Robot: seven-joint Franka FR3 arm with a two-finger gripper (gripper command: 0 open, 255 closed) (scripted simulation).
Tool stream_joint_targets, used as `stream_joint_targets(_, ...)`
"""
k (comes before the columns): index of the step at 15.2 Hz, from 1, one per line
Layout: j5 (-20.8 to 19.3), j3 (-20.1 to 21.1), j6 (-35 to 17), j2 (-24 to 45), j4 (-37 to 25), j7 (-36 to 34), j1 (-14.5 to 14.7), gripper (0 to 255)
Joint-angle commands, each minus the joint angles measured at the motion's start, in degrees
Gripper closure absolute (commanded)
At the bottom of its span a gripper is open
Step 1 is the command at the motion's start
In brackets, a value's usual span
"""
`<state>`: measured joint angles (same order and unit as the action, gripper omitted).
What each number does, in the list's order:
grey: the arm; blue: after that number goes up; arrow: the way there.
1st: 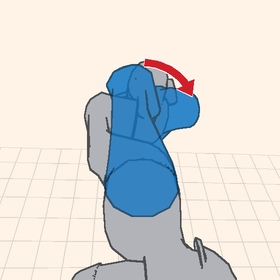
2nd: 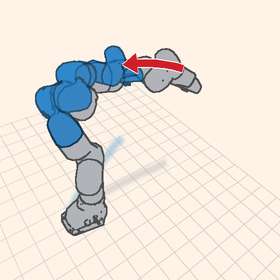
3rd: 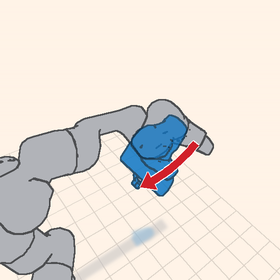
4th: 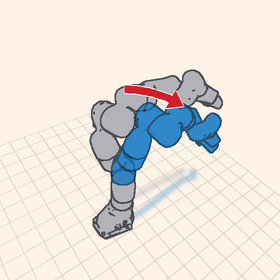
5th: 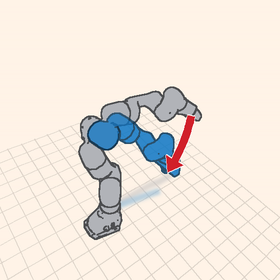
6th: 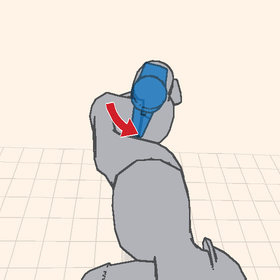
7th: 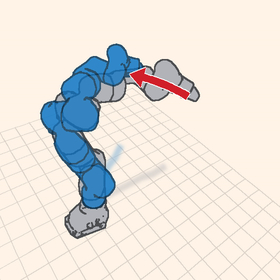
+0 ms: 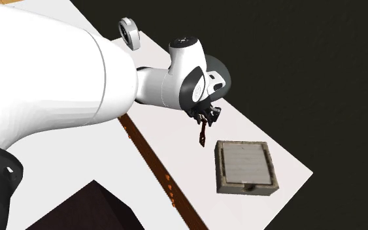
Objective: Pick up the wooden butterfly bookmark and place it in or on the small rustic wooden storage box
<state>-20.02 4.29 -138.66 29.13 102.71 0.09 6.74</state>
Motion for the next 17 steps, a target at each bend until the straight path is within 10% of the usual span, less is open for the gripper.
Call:
stream_joint_targets(1, -0.02, -0.05, 0.04, 0.04, 0.03, 0.01, -0.03, 255)
stream_joint_targets(17, 2.56, 1.23, 8.62, -6.21, -2.57, 3.13, -0.67, 255)
